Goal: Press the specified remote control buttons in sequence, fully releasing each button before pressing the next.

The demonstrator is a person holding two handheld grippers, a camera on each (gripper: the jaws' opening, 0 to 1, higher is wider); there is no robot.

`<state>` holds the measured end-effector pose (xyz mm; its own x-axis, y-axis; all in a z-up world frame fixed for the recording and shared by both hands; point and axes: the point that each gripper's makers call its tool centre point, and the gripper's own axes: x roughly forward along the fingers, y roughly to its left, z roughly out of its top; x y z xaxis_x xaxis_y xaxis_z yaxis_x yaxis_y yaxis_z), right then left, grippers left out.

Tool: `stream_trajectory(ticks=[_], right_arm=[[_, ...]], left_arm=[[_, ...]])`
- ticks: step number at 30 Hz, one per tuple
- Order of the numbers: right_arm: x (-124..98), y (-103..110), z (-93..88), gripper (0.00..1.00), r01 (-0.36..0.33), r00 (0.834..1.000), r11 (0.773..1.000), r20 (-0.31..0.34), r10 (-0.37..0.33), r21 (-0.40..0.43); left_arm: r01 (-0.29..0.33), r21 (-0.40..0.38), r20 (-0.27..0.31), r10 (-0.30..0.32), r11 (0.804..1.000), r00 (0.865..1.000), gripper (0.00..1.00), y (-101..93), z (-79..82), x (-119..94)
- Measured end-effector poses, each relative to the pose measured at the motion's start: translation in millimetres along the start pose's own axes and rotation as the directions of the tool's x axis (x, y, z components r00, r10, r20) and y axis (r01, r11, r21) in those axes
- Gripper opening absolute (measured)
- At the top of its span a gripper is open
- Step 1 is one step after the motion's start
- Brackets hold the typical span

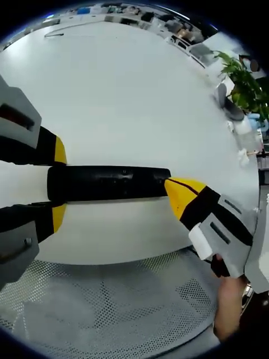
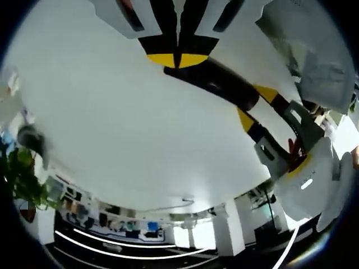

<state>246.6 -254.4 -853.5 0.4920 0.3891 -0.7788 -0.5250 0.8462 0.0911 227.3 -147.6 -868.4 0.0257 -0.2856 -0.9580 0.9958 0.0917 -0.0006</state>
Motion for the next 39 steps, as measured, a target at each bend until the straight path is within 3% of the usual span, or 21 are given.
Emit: stream_trajectory(ticks=[3, 12, 15, 19, 39], right_arm=[[-1, -1, 0.7, 0.00, -0.014, 1.000, 0.999, 0.007, 0.013, 0.053], [-2, 0, 2.3, 0.00, -0.023, 1.000, 0.999, 0.004, 0.023, 0.030], [-5, 5, 11.2, 0.00, -0.058, 0.997, 0.997, 0.054, 0.056, 0.044], [-2, 8, 6.9, 0.00, -0.099, 0.995, 0.990, 0.027, 0.097, 0.101], [2, 12, 3.6, 0.00, -0.079, 0.997, 0.996, 0.017, 0.079, 0.038]], left_arm=[[0.000, -0.001, -0.002, 0.000, 1.000, 1.000, 0.24, 0.1, 0.0, 0], [0.000, -0.001, -0.002, 0.000, 1.000, 1.000, 0.24, 0.3, 0.2, 0], [0.001, -0.001, -0.002, -0.001, 1.000, 1.000, 0.24, 0.2, 0.3, 0], [0.002, 0.000, -0.001, -0.002, 1.000, 1.000, 0.24, 0.1, 0.6, 0], [0.010, 0.010, 0.001, -0.010, 1.000, 1.000, 0.24, 0.1, 0.5, 0]])
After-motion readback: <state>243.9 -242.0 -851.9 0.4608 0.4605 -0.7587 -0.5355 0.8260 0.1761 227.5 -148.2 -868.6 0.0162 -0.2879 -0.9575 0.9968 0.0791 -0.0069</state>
